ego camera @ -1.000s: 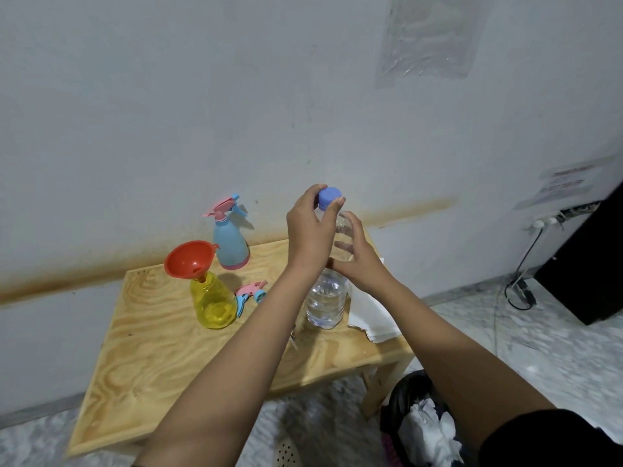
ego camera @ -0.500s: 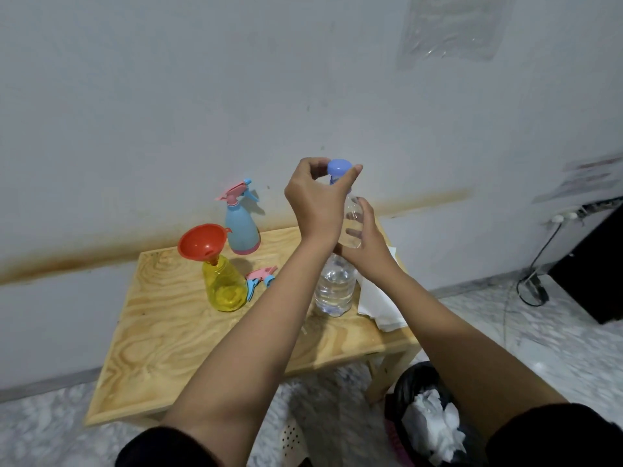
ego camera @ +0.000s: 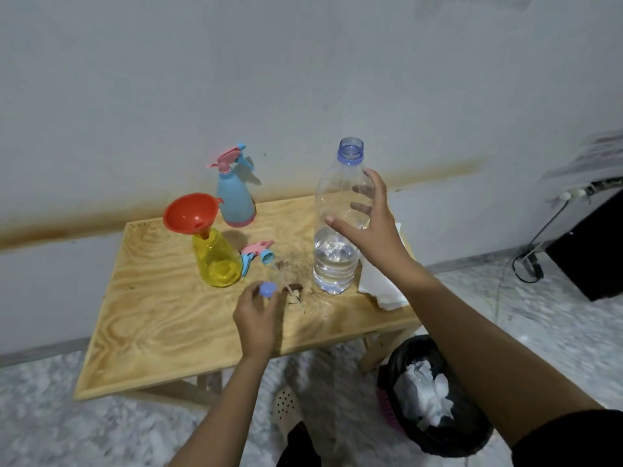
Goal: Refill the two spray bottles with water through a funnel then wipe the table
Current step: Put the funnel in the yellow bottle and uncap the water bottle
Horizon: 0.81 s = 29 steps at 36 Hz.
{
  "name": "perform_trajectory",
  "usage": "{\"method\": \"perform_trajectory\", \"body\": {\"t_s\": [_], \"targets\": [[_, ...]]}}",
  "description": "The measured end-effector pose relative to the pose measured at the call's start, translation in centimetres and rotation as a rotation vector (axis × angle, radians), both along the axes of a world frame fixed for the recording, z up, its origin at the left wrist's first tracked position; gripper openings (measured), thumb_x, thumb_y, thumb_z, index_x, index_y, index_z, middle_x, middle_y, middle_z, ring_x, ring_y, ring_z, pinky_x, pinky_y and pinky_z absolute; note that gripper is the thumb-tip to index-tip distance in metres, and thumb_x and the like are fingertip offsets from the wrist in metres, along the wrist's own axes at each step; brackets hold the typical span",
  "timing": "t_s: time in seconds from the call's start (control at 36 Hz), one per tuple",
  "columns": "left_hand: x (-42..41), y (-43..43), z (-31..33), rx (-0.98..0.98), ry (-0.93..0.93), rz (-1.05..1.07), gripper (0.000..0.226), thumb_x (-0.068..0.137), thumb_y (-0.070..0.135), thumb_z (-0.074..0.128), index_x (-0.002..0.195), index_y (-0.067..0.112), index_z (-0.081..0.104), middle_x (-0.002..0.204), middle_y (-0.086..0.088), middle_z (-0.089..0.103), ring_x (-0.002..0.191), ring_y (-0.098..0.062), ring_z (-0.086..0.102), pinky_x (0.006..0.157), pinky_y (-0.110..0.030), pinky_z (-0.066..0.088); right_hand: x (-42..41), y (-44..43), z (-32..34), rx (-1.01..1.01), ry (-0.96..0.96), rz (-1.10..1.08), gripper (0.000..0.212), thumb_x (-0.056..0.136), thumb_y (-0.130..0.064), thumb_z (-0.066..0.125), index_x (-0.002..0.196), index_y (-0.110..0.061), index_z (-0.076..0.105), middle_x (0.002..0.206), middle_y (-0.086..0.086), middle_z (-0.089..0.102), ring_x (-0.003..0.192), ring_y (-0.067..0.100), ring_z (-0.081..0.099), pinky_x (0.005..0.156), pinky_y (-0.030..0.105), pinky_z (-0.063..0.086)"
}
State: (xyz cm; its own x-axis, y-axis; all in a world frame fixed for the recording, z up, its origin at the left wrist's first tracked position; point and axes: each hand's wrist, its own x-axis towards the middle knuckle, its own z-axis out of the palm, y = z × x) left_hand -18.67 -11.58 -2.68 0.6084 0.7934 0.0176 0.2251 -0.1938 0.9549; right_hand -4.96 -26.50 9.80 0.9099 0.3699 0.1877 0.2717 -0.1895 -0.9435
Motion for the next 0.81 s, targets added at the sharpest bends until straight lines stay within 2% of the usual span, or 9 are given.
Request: {"method": "perform_trajectory", "body": {"t_s": [0.17,0.33,0.39,0.44,0.47,0.56,0.61,0.69,0.81], "targets": [[-0.4,0.2,-4.7,0.088,0.192,-0.174,0.037,0.083,0.018,0.072,0.116,0.004,0.062,0.124,-0.012,0.058,0.12,-0.028,0.051,0.096,-0.037,0.044,-0.6,-0.5,-1.1,-0.001,-0.012,-0.022,0.097,0.076,-0.032,0.076,0.146,-0.037,0.009,0.149,-0.009,0.029,0.124,0.006,0.045,0.087,0.022,0.04],[-0.3,0.3,-4.9,0.16,0.305,-0.225,0.043,0.089,0.022,0.064,0.126,0.002,0.057,0.147,-0.013,0.036,0.138,-0.027,0.03,0.108,-0.039,0.034,-0.8,-0.6,-1.8,0.017,-0.016,-0.022,0.101,0.076,-0.024,0.077,0.147,-0.036,0.007,0.144,-0.006,0.035,0.127,0.005,0.042,0.098,0.027,0.042],[-0.4,-0.1,-3.5,0.124,0.248,-0.18,0.049,0.09,0.021,0.063,0.132,0.001,0.05,0.15,-0.013,0.031,0.138,-0.021,0.03,0.108,-0.021,0.032,-0.7,-0.8,-2.3,0.016,-0.026,-0.021,0.1,0.076,-0.022,0.077,0.146,-0.036,0.007,0.141,-0.006,0.039,0.126,0.004,0.042,0.096,0.018,0.04],[-0.1,-0.7,-0.7,0.061,0.112,-0.09,0.05,0.09,0.013,0.061,0.135,-0.002,0.045,0.148,-0.015,0.033,0.133,-0.018,0.035,0.093,0.004,0.026,-0.7,-0.9,-3.0,0.019,-0.023,-0.024,0.1,0.076,-0.018,0.077,0.145,-0.037,0.007,0.137,-0.005,0.042,0.127,0.004,0.042,0.093,0.005,0.037],[0.2,-1.1,0.8,0.07,0.024,-0.064,0.049,0.09,0.013,0.062,0.135,0.001,0.044,0.146,-0.014,0.037,0.132,-0.019,0.038,0.092,0.003,0.027,-0.7,-0.9,-3.4,0.026,-0.015,-0.027,0.101,0.075,-0.016,0.077,0.144,-0.039,0.007,0.137,-0.004,0.042,0.127,0.003,0.041,0.092,0.001,0.035],[2.3,-1.9,5.9,0.112,-0.172,-0.144,0.05,0.087,0.034,0.064,0.133,0.023,0.047,0.139,0.001,0.046,0.13,-0.013,0.042,0.106,-0.024,0.037,-1.0,-0.8,-4.7,0.02,0.005,-0.038,0.103,0.068,-0.023,0.081,0.143,-0.04,0.011,0.138,-0.002,0.043,0.128,0.005,0.042,0.1,0.013,0.038],[3.9,-2.8,9.7,0.091,-0.215,-0.251,0.061,0.082,0.05,0.063,0.135,0.028,0.043,0.141,0.008,0.045,0.129,-0.005,0.041,0.101,-0.018,0.039,-0.9,-0.6,-5.6,0.011,0.01,-0.035,0.104,0.065,-0.023,0.084,0.144,-0.029,0.017,0.141,-0.002,0.042,0.131,0.007,0.04,0.107,0.026,0.039],[6.4,-4.5,13.9,0.08,-0.228,-0.404,0.074,0.079,0.05,0.066,0.142,0.032,0.032,0.145,0.013,0.036,0.13,0.005,0.033,0.091,0.001,0.031,-0.6,0.1,-6.2,0.01,0.015,-0.036,0.102,0.062,-0.023,0.086,0.142,-0.023,0.023,0.141,-0.002,0.042,0.132,0.008,0.041,0.107,0.028,0.039],[8.9,-5.6,15.2,0.157,-0.158,-0.491,0.089,0.078,0.046,0.071,0.146,0.042,0.014,0.152,0.013,0.023,0.133,0.006,0.022,0.097,-0.008,0.023,-0.4,1.3,-6.1,0.03,0.037,-0.066,0.095,0.063,-0.041,0.083,0.138,-0.031,0.026,0.134,-0.014,0.042,0.127,0.008,0.045,0.105,0.037,0.043]]}}
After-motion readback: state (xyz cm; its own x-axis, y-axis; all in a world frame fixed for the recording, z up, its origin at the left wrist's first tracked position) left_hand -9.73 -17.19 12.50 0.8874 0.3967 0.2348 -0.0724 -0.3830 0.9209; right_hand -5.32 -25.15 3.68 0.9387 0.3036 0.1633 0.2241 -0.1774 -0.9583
